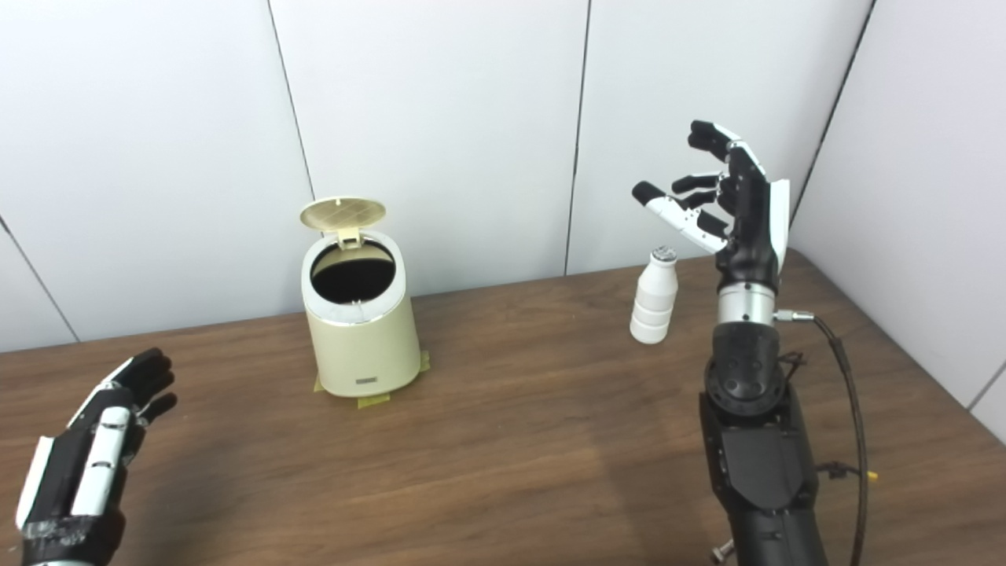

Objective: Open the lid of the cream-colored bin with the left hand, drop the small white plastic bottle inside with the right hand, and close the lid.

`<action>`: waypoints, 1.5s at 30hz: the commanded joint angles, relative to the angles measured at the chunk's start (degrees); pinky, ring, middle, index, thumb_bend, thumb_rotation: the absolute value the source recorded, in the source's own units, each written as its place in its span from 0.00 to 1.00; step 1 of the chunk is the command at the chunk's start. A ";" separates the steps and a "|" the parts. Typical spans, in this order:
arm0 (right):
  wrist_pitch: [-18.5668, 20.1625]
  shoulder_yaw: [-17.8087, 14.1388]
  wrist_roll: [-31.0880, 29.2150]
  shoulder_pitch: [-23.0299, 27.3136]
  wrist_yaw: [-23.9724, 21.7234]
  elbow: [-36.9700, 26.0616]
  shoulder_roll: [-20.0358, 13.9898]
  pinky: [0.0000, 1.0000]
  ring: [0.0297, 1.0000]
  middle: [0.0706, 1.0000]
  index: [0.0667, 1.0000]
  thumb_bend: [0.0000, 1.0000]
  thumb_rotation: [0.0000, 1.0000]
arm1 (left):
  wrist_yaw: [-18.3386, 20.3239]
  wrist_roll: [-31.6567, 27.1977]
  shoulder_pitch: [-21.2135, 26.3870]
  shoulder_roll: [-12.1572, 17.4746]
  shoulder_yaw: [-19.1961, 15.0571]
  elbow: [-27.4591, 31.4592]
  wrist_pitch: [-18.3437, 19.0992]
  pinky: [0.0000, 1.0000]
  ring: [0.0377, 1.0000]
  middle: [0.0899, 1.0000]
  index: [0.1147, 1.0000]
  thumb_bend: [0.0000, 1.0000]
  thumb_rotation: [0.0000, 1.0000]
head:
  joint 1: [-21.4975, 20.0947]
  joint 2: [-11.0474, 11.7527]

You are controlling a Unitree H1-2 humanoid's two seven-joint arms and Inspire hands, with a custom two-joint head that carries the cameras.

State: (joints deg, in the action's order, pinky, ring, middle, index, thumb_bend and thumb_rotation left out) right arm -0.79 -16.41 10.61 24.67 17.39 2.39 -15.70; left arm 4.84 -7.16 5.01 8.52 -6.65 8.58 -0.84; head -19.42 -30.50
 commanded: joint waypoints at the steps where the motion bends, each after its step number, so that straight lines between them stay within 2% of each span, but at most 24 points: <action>1: -1.52 0.00 0.86 1.42 0.88 -0.67 -0.72 0.61 0.71 0.72 0.72 0.84 0.42 | -0.20 -0.02 2.32 0.73 -0.41 0.92 -1.43 0.89 0.89 0.86 0.84 0.33 0.79 | -0.34 -0.01; 3: -1.14 -0.03 0.68 0.85 0.81 -0.54 -0.63 0.60 0.71 0.73 0.72 0.84 0.42 | -0.15 -0.46 2.28 0.60 -0.52 0.92 -1.30 0.90 0.89 0.86 0.85 0.33 0.78 | -0.34 -0.01; 6: 0.22 0.23 2.15 -0.02 0.99 -0.08 -1.09 0.66 0.74 0.75 0.74 0.86 0.43 | -0.01 -0.14 2.27 0.77 -0.51 0.14 -2.00 0.92 0.90 0.86 0.85 0.33 0.76 | -0.93 0.40; 8: 1.42 0.43 3.45 -0.49 0.96 0.15 -1.59 0.65 0.74 0.75 0.74 0.87 0.45 | 0.16 0.15 2.28 1.05 -0.49 -0.46 -2.62 0.93 0.90 0.87 0.85 0.32 0.77 | -1.13 0.49; 12: 2.29 0.29 3.86 -1.40 0.37 0.64 -2.15 0.70 0.79 0.80 0.80 0.89 0.44 | 0.55 -0.29 2.34 1.18 -0.50 -0.76 -3.28 0.91 0.89 0.86 0.84 0.27 0.76 | -1.39 0.63; 18: 3.87 0.95 6.24 -2.03 0.85 2.67 -3.23 0.67 0.78 0.83 0.84 0.90 0.45 | 0.37 -0.15 2.41 1.15 -0.45 -0.59 -2.87 0.92 0.89 0.86 0.83 0.26 0.74 | -1.47 0.77; 21: 5.08 0.96 5.89 -2.22 0.31 3.57 -3.26 0.74 0.85 0.88 0.89 0.91 0.43 | 0.90 -0.52 2.36 1.32 -0.35 -0.83 -3.56 0.92 0.90 0.87 0.84 0.26 0.75 | -1.52 1.43; 22: 5.45 0.96 5.55 -2.31 -0.01 3.90 -3.26 0.81 0.90 0.93 0.93 0.89 0.42 | 1.09 -0.72 2.35 1.35 -0.38 -1.02 -3.91 0.92 0.90 0.87 0.84 0.26 0.76 | -1.58 1.54; 24: 6.23 0.88 4.95 -2.41 -0.55 4.34 -3.23 0.88 0.95 0.97 0.96 0.88 0.40 | 1.21 -0.89 2.33 1.36 -0.46 -1.16 -4.14 0.93 0.90 0.87 0.83 0.25 0.76 | -1.65 1.61; 30: 6.66 0.38 3.30 -2.06 -0.70 6.52 -3.10 0.93 1.00 1.00 1.00 0.90 0.38 | 1.08 -1.61 2.37 1.00 -0.40 -0.64 -4.08 0.90 0.88 0.85 0.82 0.25 0.72 | -1.76 1.64; 33: 6.77 0.63 3.87 -1.87 -0.14 7.43 -3.28 0.87 0.96 0.98 0.98 0.89 0.37 | 1.45 -1.40 2.42 1.18 -0.03 -0.53 -4.36 0.91 0.89 0.86 0.83 0.28 0.74 | -1.76 1.78; 37: 6.86 0.55 3.82 -1.53 0.40 9.16 -3.22 0.83 0.92 0.94 0.95 0.89 0.32 | 1.46 -0.91 2.36 1.18 0.05 -0.51 -4.46 0.91 0.90 0.87 0.84 0.24 0.73 | -1.72 1.74; 45: 9.77 -0.12 -0.65 -1.20 -2.58 11.47 -3.66 0.76 0.87 0.92 0.93 0.87 0.28 | 1.38 -0.27 2.54 0.98 0.05 -0.58 -4.27 0.89 0.87 0.84 0.81 0.22 0.73 | -1.71 1.82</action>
State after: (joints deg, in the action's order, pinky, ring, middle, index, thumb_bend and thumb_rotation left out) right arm 9.13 -15.97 10.55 20.74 15.09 14.87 -17.44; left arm 6.45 -7.52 5.09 9.09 -6.59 6.60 -3.31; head -21.09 -28.65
